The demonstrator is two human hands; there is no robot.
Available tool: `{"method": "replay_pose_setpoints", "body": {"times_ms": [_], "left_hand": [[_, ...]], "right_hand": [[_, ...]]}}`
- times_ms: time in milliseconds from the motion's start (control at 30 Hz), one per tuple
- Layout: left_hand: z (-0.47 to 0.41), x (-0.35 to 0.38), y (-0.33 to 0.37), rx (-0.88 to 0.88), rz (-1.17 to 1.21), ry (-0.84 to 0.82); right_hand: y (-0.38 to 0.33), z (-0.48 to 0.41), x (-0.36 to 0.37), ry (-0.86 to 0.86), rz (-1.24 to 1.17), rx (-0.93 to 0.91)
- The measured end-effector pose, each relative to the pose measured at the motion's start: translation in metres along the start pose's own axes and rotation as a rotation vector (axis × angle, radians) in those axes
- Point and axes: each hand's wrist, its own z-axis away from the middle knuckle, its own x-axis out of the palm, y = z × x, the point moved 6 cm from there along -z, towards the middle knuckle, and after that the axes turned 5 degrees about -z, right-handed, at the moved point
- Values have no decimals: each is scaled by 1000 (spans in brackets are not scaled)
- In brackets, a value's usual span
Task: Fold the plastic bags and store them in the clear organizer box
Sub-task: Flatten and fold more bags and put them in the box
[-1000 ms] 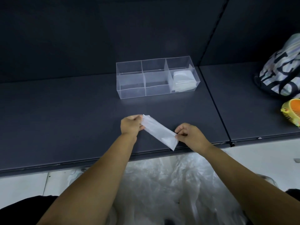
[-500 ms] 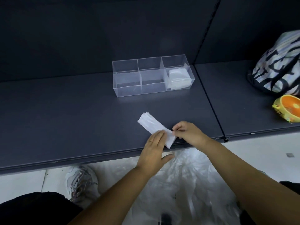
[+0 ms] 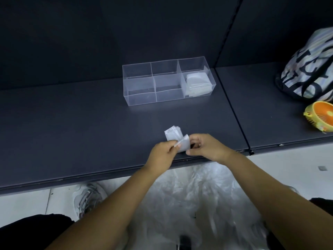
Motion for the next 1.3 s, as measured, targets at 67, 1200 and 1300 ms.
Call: {"method": "replay_pose_setpoints", "body": {"times_ms": [67, 1200, 1300], "left_hand": [[-11, -1, -9, -134, 195, -48], [-19, 28, -31, -100, -740, -6], [-16, 29, -27, -141, -707, -23]], "right_hand": [[4, -8, 0, 121, -21, -1], [15, -13, 21, 860, 472, 95], [13, -13, 21, 794, 402, 139]]}}
